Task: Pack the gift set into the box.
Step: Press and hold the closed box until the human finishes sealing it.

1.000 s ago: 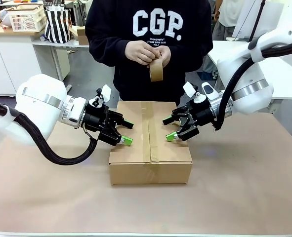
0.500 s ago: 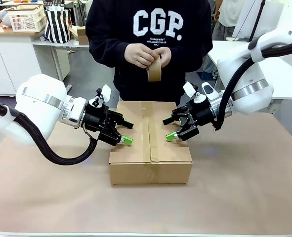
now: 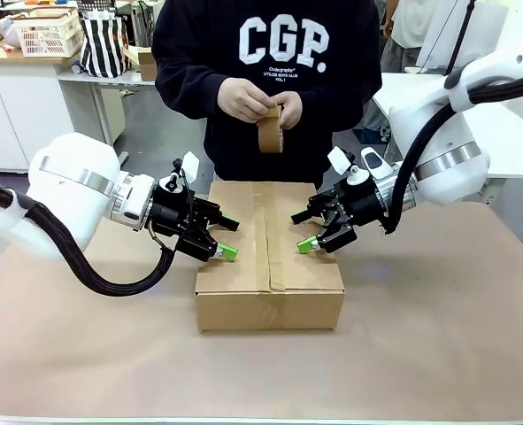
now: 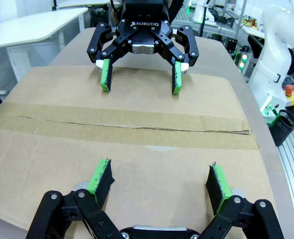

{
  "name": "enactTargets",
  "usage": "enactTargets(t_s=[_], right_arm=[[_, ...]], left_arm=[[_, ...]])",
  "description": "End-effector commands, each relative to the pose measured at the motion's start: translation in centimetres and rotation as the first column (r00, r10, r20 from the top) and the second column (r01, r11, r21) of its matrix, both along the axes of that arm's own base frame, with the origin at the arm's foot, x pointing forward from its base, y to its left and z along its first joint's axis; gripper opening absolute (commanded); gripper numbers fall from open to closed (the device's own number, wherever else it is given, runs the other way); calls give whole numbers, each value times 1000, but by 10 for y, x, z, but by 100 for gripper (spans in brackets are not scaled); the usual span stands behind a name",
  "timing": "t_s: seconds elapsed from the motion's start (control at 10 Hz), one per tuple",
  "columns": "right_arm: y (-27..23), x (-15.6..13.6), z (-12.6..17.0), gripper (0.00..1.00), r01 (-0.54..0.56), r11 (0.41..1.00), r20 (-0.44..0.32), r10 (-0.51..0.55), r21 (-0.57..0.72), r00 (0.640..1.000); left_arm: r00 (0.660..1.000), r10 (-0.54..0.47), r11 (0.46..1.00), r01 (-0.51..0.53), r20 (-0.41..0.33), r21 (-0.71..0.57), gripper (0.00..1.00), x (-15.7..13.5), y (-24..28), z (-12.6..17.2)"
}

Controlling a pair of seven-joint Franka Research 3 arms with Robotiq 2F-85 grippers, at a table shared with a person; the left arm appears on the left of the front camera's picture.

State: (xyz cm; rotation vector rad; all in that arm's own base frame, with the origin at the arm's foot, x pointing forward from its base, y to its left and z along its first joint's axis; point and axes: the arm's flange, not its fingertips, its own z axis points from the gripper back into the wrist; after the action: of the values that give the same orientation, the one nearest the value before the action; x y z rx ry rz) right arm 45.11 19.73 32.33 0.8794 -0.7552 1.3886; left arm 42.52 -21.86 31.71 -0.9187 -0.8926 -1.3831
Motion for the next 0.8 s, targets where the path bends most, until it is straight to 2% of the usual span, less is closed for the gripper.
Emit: enactTargets(t_s=[0.0, 0.7], right_arm=[[0, -1, -1, 100, 1, 1000, 0, -1, -2, 1000], [0, -1, -1, 100, 1, 1000, 0, -1, -2, 1000]], left_arm=[[1000, 2, 1000, -2, -6, 2, 100, -1, 1, -2], [1000, 2, 1000, -2, -6, 2, 100, -1, 1, -2]])
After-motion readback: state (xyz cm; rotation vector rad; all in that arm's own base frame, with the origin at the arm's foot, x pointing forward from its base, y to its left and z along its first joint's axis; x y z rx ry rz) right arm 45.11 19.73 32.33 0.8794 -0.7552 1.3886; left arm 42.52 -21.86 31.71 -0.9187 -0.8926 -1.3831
